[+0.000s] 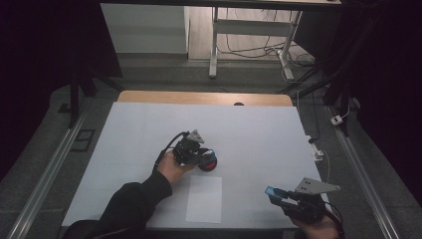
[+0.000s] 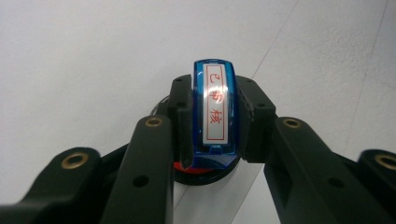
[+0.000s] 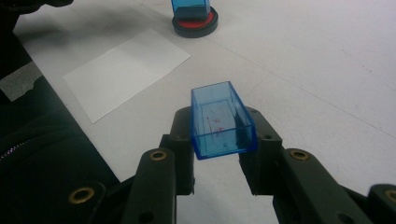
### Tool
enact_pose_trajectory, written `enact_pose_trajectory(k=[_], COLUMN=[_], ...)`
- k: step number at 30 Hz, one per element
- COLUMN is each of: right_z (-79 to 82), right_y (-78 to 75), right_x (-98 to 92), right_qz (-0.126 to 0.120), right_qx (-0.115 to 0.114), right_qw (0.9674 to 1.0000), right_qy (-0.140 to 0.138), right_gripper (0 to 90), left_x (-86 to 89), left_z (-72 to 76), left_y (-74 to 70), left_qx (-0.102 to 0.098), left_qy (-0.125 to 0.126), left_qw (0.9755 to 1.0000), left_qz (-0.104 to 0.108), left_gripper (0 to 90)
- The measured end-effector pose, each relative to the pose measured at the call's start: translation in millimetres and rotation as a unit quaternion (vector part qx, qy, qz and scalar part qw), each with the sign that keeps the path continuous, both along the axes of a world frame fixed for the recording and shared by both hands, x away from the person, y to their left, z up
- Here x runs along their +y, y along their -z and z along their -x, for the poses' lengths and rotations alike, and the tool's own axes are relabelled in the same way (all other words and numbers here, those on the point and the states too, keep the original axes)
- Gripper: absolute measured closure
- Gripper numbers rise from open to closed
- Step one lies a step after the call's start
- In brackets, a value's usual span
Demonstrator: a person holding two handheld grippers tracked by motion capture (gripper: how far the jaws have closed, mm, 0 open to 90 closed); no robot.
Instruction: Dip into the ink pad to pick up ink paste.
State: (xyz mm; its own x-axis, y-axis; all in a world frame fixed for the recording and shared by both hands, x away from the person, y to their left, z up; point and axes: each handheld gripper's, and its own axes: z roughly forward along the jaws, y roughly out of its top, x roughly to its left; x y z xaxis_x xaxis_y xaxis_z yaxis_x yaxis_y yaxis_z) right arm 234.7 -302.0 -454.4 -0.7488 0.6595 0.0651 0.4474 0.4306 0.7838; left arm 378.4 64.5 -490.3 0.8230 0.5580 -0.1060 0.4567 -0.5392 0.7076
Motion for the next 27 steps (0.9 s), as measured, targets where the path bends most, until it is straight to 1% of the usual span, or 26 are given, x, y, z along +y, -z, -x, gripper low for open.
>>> enact_pose_trajectory(k=[6, 9, 14, 20, 27], right_z=[0.3, 0.5, 0.6, 0.5, 0.5], right_y=[0.1, 0.2, 0.1, 0.2, -0.1], right_x=[-0.4, -0.4, -0.6, -0.7, -0.5], right_qz=[0.0, -0.003, -0.003, -0.005, -0.001], right_qx=[0.0, 0.0, 0.0, 0.0, -0.001], right_qw=[1.0, 1.0, 1.0, 1.0, 1.0], right_qy=[0.001, 0.001, 0.001, 0.0, -0.001], right_gripper=[68.7, 68.8, 68.7, 68.7, 68.7], left_x=[1.7, 3.0, 4.4, 8.1, 11.9], left_z=[2.6, 4.0, 8.4, 13.7, 18.6], left_y=[-6.7, -9.3, -13.6, -18.2, -23.2], left_qx=[-0.009, -0.01, -0.015, -0.016, -0.016], left_qy=[0.003, 0.007, 0.014, 0.023, 0.026], left_qw=[1.0, 0.9999, 0.9998, 0.9996, 0.9995], left_qz=[0.001, 0.004, 0.002, 0.007, 0.012], left_gripper=[70.2, 70.2, 70.2, 70.2, 70.2])
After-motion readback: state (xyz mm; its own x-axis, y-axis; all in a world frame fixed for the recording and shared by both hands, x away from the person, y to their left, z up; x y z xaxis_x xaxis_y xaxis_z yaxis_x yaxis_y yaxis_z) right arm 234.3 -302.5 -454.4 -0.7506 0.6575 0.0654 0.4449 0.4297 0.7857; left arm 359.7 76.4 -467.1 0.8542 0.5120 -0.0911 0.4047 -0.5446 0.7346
